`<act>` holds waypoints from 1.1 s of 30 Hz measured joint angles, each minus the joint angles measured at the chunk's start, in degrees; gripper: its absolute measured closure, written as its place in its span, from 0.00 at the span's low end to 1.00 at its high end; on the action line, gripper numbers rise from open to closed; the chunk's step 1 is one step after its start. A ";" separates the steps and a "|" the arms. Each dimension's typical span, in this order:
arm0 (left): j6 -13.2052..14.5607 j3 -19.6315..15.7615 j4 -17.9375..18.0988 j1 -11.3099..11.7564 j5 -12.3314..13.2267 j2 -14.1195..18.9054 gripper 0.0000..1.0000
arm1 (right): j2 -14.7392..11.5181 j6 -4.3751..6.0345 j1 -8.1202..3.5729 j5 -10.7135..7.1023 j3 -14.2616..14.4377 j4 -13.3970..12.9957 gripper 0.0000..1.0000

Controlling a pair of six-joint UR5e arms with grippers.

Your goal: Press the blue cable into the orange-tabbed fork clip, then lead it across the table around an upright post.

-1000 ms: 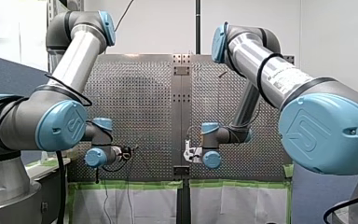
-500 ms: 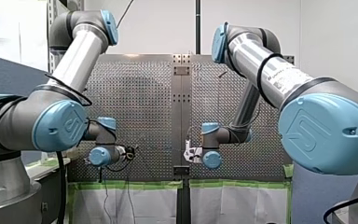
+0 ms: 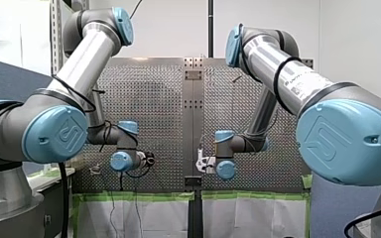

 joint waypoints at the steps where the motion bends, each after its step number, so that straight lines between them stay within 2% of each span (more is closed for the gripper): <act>1: 0.01 0.44 -0.44 -0.45 -0.45 0.00 0.02 | 0.01 0.00 -0.01 0.00 0.00 -0.02 1.00; 6: 0.11 2.46 -2.22 -2.67 -2.66 -0.05 0.02 | 0.07 0.00 -0.01 0.00 0.00 -0.07 1.00; 14: 0.40 3.75 -3.51 -5.46 -6.19 -0.09 0.02 | 0.13 0.00 -0.02 0.00 0.00 -0.14 1.00; 28: 2.09 5.15 -4.40 -3.85 -12.99 -0.11 0.02 | 0.20 0.00 0.08 0.01 0.00 -0.24 1.00; 33: 1.83 5.37 -4.58 -3.64 -13.52 -0.11 0.02 | 0.23 0.01 0.22 0.00 0.00 -0.25 1.00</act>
